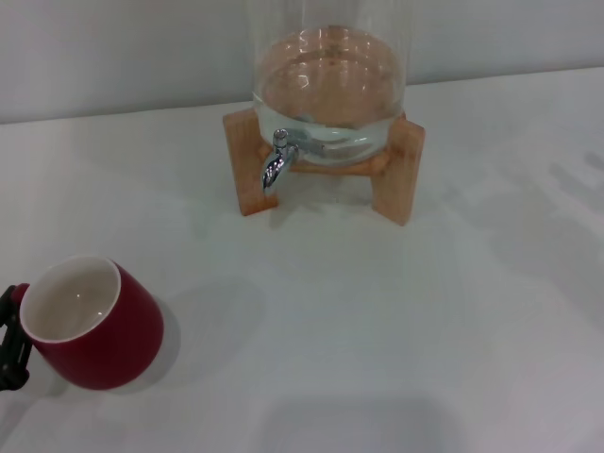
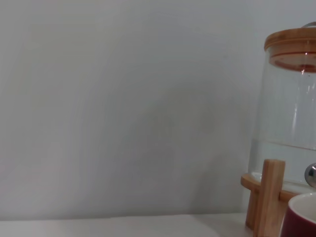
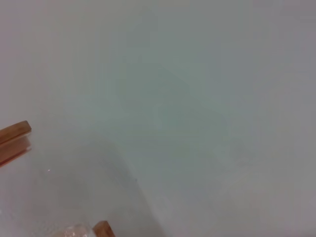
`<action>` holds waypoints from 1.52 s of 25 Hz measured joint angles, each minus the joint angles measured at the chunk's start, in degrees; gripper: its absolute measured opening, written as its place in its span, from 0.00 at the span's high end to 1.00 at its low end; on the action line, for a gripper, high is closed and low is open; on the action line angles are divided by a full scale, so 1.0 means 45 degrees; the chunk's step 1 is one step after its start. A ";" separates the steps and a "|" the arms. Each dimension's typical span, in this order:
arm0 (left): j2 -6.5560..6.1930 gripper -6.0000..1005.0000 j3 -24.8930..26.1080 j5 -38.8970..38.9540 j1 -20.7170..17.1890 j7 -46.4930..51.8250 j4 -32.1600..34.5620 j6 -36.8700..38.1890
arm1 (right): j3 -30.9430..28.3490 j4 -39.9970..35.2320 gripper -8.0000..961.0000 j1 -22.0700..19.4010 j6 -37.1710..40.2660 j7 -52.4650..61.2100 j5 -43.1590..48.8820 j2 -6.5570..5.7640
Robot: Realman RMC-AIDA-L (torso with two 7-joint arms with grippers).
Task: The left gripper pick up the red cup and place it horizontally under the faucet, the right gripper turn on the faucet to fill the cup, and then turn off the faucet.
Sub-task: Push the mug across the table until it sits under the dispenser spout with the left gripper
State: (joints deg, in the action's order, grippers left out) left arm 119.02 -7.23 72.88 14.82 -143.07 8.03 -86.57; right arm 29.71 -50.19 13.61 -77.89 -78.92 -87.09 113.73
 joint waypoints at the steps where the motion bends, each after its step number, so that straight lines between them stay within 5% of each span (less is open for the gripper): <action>1: -0.0007 0.86 -0.0011 -0.0014 0.0044 0.0020 0.0050 0.0003 | -0.0001 0.0000 0.20 -0.0010 -0.0016 0.0000 0.0000 0.0000; 38: 0.0019 0.86 -0.0033 -0.0328 0.0822 0.1079 0.0968 0.0714 | -0.0001 0.0274 0.20 -0.0028 -0.0071 -0.0117 0.0000 -0.0011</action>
State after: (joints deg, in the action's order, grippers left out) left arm 119.11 -7.38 71.40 18.52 -138.21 12.39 -83.35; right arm 29.70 -48.95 13.48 -78.21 -79.45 -87.09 113.69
